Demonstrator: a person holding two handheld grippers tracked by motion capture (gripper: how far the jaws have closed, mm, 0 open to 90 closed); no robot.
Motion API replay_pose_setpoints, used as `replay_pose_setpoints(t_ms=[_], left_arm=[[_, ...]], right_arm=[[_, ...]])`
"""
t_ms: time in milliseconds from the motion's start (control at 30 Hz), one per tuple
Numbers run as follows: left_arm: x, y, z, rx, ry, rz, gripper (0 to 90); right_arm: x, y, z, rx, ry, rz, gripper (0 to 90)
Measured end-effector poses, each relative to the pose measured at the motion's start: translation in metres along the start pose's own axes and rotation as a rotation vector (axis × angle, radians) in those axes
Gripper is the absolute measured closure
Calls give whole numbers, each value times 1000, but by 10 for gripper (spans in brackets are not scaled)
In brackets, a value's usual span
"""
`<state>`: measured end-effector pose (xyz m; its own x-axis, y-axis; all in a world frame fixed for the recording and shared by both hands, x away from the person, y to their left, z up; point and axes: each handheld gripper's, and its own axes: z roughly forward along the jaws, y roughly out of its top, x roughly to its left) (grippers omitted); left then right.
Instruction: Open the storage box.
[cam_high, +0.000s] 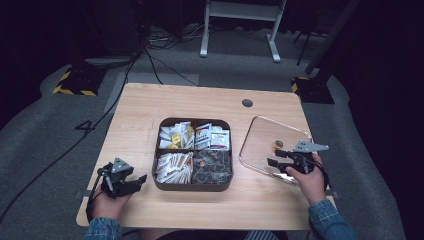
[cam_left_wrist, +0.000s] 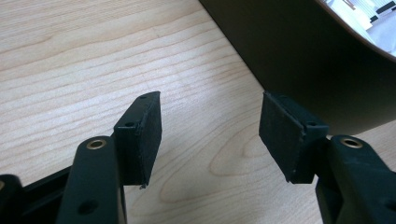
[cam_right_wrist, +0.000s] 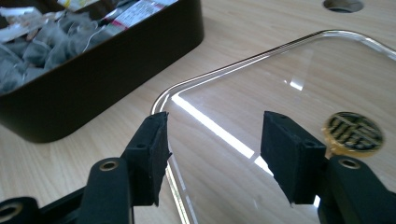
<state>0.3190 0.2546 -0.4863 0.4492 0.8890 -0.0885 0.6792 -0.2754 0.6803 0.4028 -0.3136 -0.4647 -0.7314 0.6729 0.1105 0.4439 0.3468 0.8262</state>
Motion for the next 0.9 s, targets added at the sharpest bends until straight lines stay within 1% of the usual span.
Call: replay_pose_setpoints(t_ms=[33,133,267,300,500,633,700,767,800,833,900], left_arm=[[-1,0,-1,0,6,-2,396],[1,0,-5,2,15,15,397],[5,-1,-10,-25,9,-16,397],[6,-1,-11,-26,9,-17,398],[6,4,-9,-36,13,-21,398],[6,6,-6,-30,22,-14,399],[7,5,-7,-32,20,-16,398],[8,5,-8,-41,23,-23,399],[9,4,-9,-47,26,-29,399],[9,4,-10,-52,26,-32,399],[10,4,-10,-59,29,-39,399]], right_arm=[[3,-1,2,9,6,-8,429],[12,-6,9,34,27,-24,431],[22,-14,16,61,48,-38,431],[24,-15,17,64,53,-44,431],[36,-20,25,77,84,-73,445],[42,-23,32,95,103,-88,454],[46,-25,35,106,110,-104,456],[49,-26,39,123,108,-134,455],[51,-27,40,121,107,-144,452],[52,-27,41,123,97,-165,452],[54,-27,42,126,86,-187,451]])
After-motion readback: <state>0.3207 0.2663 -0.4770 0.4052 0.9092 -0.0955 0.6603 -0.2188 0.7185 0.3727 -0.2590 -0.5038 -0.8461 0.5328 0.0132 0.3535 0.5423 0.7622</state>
